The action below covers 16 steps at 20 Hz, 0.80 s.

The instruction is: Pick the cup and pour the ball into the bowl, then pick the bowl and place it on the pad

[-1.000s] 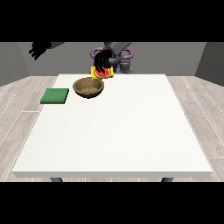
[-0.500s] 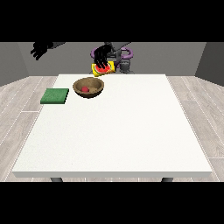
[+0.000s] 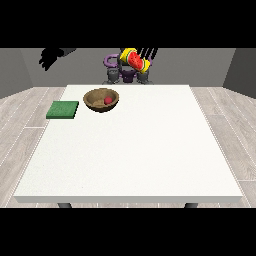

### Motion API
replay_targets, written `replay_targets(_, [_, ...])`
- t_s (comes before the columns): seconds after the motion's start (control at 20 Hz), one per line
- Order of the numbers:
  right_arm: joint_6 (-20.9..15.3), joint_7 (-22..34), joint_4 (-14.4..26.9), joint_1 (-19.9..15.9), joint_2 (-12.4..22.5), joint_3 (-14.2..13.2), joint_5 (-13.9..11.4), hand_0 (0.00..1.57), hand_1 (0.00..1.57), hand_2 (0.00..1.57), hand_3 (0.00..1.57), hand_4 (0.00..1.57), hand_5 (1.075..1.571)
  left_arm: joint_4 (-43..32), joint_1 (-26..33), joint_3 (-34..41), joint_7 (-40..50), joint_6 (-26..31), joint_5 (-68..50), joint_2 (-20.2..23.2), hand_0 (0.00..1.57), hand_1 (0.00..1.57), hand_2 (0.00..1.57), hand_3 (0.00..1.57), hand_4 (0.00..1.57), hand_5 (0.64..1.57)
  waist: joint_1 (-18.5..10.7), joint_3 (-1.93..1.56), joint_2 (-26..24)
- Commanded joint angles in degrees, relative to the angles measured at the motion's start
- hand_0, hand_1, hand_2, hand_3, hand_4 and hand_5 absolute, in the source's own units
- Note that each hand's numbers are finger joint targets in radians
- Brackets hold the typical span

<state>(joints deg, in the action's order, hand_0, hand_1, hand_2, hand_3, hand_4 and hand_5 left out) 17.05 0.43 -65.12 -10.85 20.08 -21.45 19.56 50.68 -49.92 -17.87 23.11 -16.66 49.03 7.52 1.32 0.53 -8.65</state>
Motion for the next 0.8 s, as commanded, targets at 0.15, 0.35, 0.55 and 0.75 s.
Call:
replay_targets(0.15, [-4.2,-1.3,0.3,0.6,-2.5,0.5,-2.2,0.00,0.00,0.00,0.00,0.78,1.555,10.2,1.1,22.5,-9.2,4.0,-29.4,0.9,0.00,0.00,0.00,0.00,1.09,1.571,-5.6,0.21,1.7])
replay_targets(0.35, [-6.2,-3.8,0.6,2.6,-6.8,1.4,-2.8,0.00,0.00,0.00,0.00,0.75,1.563,11.7,2.1,31.5,-14.4,15.5,-42.8,6.1,0.00,0.00,0.00,0.00,1.05,1.566,-7.6,-0.23,4.1])
replay_targets(0.55, [-8.6,-7.5,2.1,4.3,-10.1,2.3,-4.6,0.00,0.00,0.00,0.00,0.73,1.566,11.1,3.9,36.5,-15.9,26.6,-50.8,11.8,0.00,0.00,0.00,0.00,1.06,1.561,-10.2,-0.46,6.8])
replay_targets(0.75, [-9.2,-10.5,4.2,1.5,-11.9,3.2,-5.1,0.00,0.00,0.00,0.00,0.74,1.567,9.8,1.8,40.6,-14.4,32.4,-54.7,19.6,0.00,0.00,0.00,0.00,1.05,1.555,-8.7,-0.54,10.8])
